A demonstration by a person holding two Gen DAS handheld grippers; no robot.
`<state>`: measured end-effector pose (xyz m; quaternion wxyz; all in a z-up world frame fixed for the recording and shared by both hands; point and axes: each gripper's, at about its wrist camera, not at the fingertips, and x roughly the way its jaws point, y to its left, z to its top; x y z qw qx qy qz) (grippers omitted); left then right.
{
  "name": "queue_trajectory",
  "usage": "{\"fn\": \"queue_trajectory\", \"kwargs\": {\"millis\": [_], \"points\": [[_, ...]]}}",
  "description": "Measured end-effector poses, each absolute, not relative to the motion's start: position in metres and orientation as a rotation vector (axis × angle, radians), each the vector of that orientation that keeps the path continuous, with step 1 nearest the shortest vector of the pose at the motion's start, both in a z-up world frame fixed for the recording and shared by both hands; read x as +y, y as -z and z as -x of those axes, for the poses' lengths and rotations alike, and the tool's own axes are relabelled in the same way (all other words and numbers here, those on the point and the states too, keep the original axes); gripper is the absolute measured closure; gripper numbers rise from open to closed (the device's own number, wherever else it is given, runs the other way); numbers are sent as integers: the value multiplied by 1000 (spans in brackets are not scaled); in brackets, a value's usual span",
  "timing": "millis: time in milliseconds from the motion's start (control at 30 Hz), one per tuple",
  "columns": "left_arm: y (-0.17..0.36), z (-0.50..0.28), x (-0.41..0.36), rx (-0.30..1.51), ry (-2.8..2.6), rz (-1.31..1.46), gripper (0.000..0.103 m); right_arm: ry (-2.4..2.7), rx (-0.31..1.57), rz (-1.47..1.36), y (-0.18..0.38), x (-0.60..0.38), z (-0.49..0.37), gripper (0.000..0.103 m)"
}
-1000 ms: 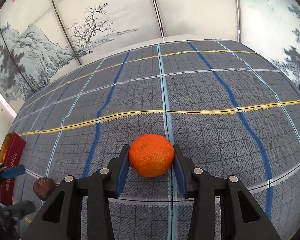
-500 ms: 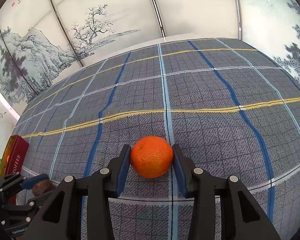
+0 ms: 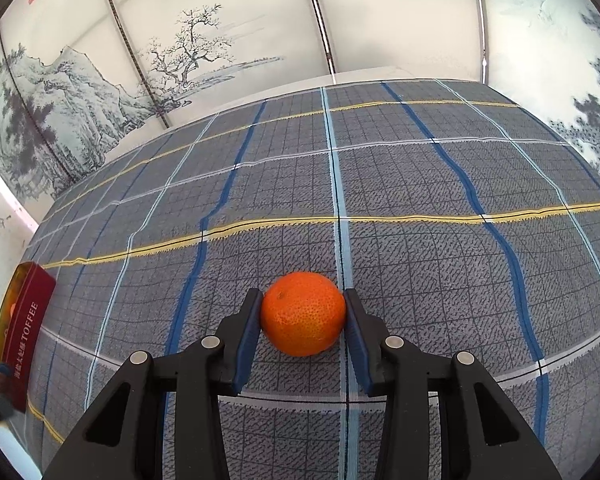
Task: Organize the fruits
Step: 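Carry the dark brown fruit with the left tool into the tin and release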
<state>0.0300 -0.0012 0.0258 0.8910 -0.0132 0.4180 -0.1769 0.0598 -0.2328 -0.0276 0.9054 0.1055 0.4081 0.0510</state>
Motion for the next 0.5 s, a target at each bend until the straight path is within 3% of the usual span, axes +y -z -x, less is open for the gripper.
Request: {"fn": "queue_trajectory", "kwargs": {"millis": [500], "points": [[-34, -10, 143, 826, 88, 127, 66, -79, 852, -169, 27, -225, -62, 61]]}}
